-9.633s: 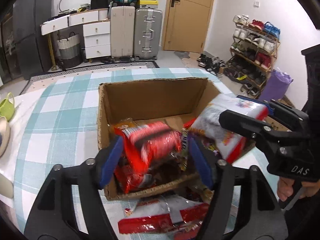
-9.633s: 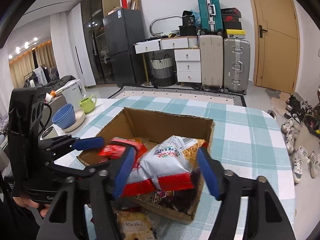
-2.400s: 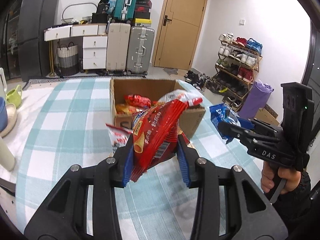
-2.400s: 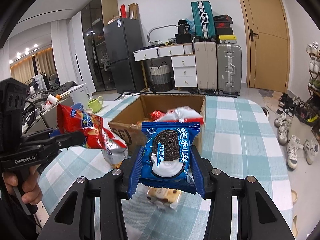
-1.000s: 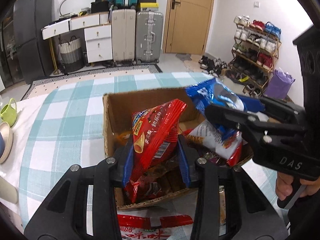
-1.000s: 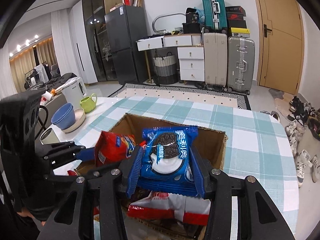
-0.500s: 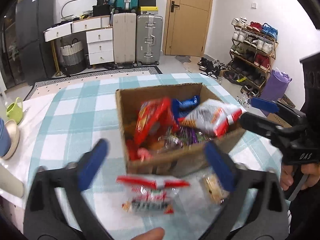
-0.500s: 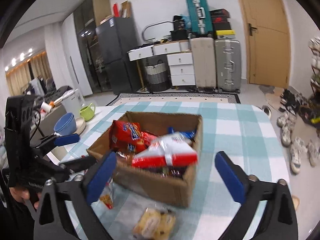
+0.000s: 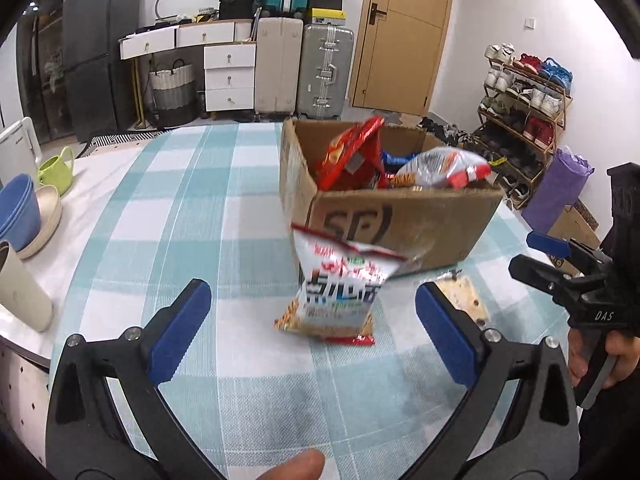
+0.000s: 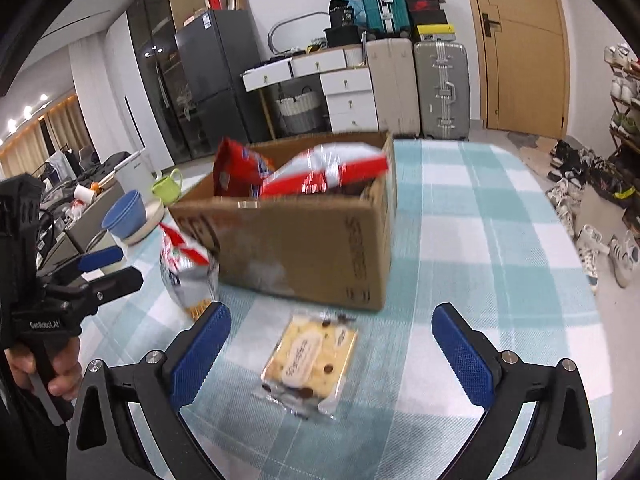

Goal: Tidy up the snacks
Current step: 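Move both tools back, left tool closing on the white noodle-snack bag, then grasp the white noodle-snack bag with the left tool while the right tool grasps the cracker pack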

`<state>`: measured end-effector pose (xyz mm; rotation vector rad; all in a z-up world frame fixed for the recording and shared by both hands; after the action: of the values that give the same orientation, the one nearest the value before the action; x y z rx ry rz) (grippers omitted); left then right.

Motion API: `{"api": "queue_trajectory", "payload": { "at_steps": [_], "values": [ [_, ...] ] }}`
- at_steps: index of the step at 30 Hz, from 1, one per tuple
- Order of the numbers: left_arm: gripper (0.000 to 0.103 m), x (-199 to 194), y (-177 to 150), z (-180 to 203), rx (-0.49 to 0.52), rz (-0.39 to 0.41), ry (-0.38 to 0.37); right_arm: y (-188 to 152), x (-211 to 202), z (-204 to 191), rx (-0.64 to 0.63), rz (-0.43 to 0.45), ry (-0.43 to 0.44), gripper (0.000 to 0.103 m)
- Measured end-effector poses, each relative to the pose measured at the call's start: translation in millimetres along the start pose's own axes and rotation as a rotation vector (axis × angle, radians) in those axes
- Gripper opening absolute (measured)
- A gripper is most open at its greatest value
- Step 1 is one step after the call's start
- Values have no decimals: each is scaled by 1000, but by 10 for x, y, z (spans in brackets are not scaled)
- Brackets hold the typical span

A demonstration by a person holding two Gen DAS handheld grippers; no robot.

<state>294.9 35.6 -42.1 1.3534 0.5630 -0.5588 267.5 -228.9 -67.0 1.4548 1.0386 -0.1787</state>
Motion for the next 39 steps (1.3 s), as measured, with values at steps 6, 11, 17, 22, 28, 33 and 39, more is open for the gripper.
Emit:
{"api": "queue_trajectory", "payload": {
  "at_steps": [6, 11, 17, 22, 28, 33, 39],
  "values": [
    [102, 121, -119, 37, 4, -39, 7, -151, 198, -43, -8, -66, 2, 102],
    [102, 216, -146, 52, 5, -60, 13, -224, 307, -47, -3, -99, -2, 102],
    [102, 388, -209, 39, -17, -93, 11, -372, 532, -79, -16, -184, -19, 102],
    [102, 613, -231, 71, -25, -114, 23, -419, 628, -141, -85, -216, -85, 102],
    [102, 809, -292, 85, -21, -150, 59, -443, 708, -154, -129, -241, -150, 102],
    [83, 866, -311, 141, 17, -157, 48, -432, 718, -125, -124, -239, -154, 99],
    [63, 858, -301, 256, 64, -135, 25, -384, 645, -88, -131, -215, -149, 58]
  ]
}}
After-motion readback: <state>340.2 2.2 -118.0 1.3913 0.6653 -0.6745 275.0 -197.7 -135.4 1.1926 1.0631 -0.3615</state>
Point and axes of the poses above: each gripper's, at about its wrist camera, not at the fingertips, and x roughly the way its jaws point, z to its right, y to its top, the point moved 10 cm from there along x, roughly the way its jaws point, and after that the axes turned 1 degree about -x, right-handed, at the moved point
